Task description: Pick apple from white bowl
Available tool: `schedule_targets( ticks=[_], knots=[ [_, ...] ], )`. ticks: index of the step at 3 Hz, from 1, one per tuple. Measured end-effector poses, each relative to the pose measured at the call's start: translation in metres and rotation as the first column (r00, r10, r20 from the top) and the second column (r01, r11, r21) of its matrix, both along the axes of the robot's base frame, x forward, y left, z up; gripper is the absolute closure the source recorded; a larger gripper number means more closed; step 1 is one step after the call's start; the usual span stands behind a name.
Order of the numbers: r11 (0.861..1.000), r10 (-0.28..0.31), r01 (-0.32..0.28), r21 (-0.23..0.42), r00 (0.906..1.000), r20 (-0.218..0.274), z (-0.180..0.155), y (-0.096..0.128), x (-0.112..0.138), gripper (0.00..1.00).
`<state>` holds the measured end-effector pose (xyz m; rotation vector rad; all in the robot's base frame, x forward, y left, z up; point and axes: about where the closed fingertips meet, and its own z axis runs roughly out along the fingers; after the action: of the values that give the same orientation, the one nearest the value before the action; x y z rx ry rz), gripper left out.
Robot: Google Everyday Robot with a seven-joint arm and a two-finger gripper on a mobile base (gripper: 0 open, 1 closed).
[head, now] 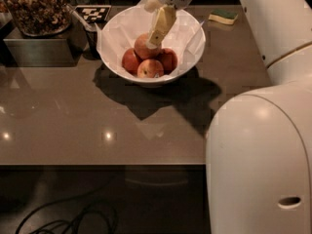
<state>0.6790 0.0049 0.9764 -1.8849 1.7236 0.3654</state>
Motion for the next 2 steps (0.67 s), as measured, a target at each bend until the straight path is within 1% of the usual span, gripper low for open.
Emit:
schedule_targets(
  ticks=[1,2],
  knots=[
    [1.0,-0.005,0.006,0.028,0.9996,-0.027,-0.01,-0.0015,0.0052,0.15],
    [0.999,-0.003,0.006,0.047,0.9986,-0.053,-0.0192,0.0006,0.0109,0.15]
  ],
)
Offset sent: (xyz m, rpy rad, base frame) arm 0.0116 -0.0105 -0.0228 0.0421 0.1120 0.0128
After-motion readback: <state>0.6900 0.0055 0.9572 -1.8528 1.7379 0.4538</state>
